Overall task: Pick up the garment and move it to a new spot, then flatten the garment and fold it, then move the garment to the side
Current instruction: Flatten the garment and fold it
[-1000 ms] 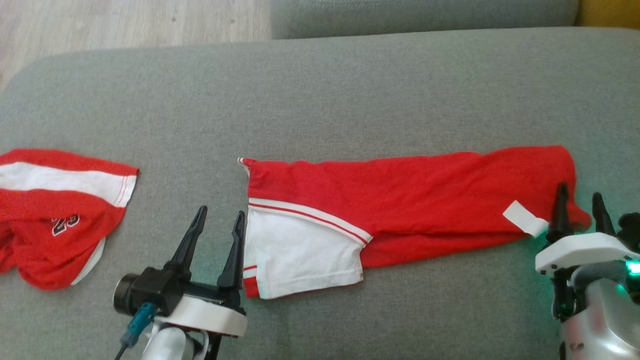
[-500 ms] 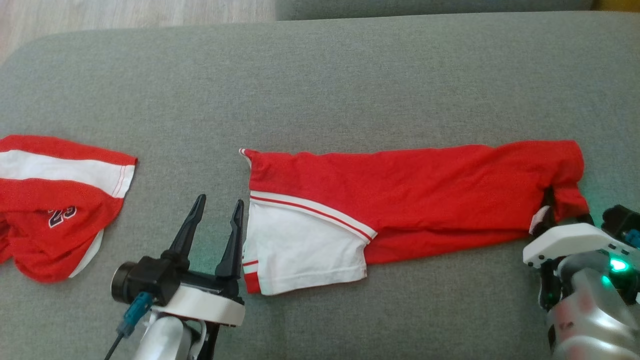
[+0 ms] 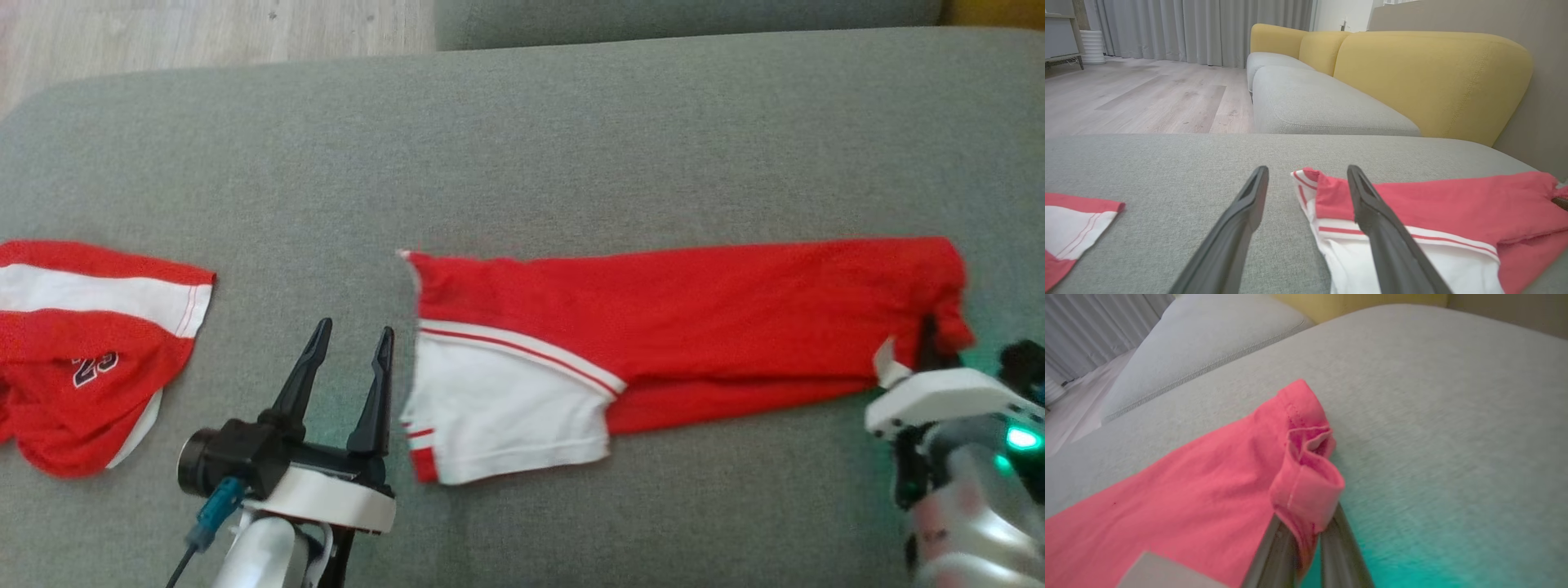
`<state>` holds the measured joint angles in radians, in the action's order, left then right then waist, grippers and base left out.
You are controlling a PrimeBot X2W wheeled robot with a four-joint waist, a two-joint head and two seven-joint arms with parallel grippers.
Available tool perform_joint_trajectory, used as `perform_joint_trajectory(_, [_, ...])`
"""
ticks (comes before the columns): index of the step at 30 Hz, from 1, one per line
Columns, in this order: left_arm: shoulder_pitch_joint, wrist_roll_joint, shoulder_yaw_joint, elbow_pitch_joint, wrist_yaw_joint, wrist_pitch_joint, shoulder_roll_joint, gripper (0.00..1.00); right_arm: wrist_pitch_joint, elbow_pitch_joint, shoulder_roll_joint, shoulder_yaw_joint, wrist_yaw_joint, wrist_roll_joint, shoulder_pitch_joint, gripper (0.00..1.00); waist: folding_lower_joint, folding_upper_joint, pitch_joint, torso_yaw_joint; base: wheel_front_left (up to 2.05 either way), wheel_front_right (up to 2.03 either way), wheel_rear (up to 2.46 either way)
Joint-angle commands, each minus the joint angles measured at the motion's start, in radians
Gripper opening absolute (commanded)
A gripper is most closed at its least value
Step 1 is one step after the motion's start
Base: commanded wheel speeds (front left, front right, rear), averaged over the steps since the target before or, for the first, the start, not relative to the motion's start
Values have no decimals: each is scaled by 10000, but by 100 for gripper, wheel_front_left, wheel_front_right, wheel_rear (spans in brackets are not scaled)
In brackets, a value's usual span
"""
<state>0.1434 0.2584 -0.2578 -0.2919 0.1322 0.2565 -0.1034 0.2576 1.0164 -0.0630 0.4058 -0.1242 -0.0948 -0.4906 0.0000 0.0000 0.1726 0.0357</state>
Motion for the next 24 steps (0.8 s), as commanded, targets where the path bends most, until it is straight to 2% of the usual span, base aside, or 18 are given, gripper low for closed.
perform_joint_trajectory(1, [279, 28, 365, 245, -16, 53, -127, 100, 38, -404, -212, -7, -65, 66, 56, 0, 0, 0, -41, -32, 0, 0, 0])
perform_joint_trajectory(7, [222, 29, 386, 284, -16, 53, -74, 100, 40, -1473, -769, 1463, -65, 534, 406, 0, 0, 0, -120, -91, 0, 0, 0])
perform_joint_trajectory(11, [164, 38, 427, 273, -16, 53, -39, 100, 40, -2103, -695, 2175, -65, 839, 502, 0, 0, 0, -218, -133, 0, 0, 0])
perform_joint_trajectory(14, [107, 41, 419, 251, -16, 53, -2, 100, 40, -2484, -391, 2149, -65, 967, 468, 0, 0, 0, -335, -171, 0, 0, 0])
perform_joint_trajectory(17, [51, 63, 407, 223, -16, 53, 23, 100, 41, -2803, -91, 1664, -65, 874, 414, 0, 0, 0, -497, -177, 0, 0, 0])
perform_joint_trajectory(21, [-33, 64, 446, 220, -16, 53, 30, 100, 37, -3104, 105, 359, -65, 337, 435, 0, 0, 0, -787, -141, 0, 0, 0])
perform_joint_trajectory(22, [-83, 51, 458, 207, -16, 53, 29, 100, 9, -3056, 119, -693, -65, -585, 451, 0, 0, 0, -952, -82, 0, 0, 0])
perform_joint_trajectory(24, [-160, 74, 493, 199, -16, 53, 31, 100, -6, -3129, 122, -1887, -65, -1596, 549, 0, 0, 0, -1120, -44, 0, 0, 0])
